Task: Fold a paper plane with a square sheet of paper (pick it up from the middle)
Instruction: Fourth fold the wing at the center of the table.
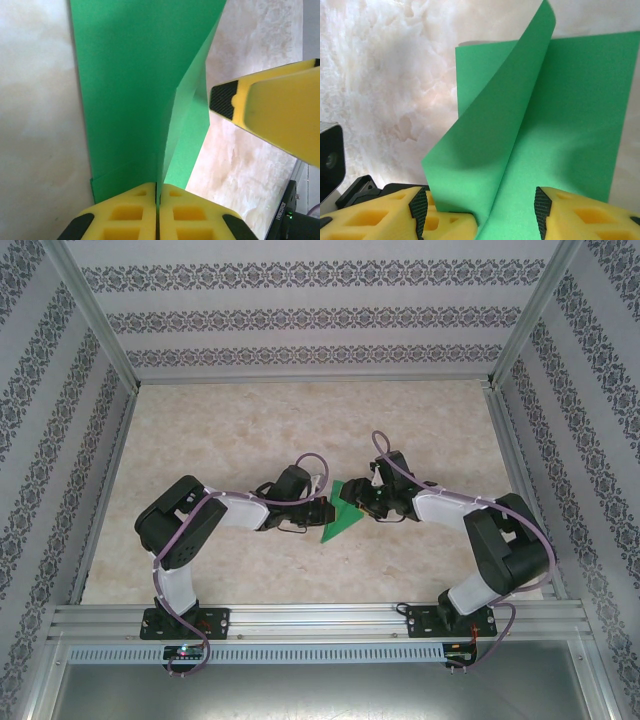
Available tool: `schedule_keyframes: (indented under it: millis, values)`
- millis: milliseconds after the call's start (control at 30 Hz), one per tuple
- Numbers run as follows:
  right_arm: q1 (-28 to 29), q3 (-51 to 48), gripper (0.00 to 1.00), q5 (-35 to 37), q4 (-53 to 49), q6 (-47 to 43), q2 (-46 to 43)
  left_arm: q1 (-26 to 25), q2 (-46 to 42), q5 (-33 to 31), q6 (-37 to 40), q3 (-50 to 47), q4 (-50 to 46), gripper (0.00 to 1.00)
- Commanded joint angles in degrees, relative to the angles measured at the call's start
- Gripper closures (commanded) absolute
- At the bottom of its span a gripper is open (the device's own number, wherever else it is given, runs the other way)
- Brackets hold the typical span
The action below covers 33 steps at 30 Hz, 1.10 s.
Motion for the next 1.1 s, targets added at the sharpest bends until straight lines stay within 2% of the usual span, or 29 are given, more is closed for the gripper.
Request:
schedule_keyframes:
  millis: [0, 167, 433, 800, 933, 1067]
  values:
    - [-0.7, -1.1, 0.4, -1.2, 0.6, -3.1, -0.4, 1.5, -0.2, 1.7, -0.9, -2.4, 6.5, 0.91]
    - [-0.6, 0.5, 0.4, -3.5, 1.0, -3.7, 2.7, 1.7, -0.3, 2.6, -1.8, -3.6, 9.8, 0.91]
    - [0.0, 3.4, 0.41, -5.2, 0.9, -4.7, 6.6, 1.9, -0.2, 2.8, -1.8, -3.6, 9.4, 0.91]
    - [0.9, 5.8, 0.44, -1.2, -3.5, -5.6, 9.3, 2.0, 0.4, 4.6, -0.9, -2.1, 7.5, 0.9]
    - [1.4, 6.3, 0.45, 2.8, -7.5, -4.9, 10.2, 2.1, 0.4, 5.3, -0.4, -1.6, 6.8, 0.85]
    - [2.3, 6.8, 0.45, 5.8, -10.9, -3.6, 11.4, 2.1, 0.4, 6.3, -0.7, -2.0, 8.2, 0.76]
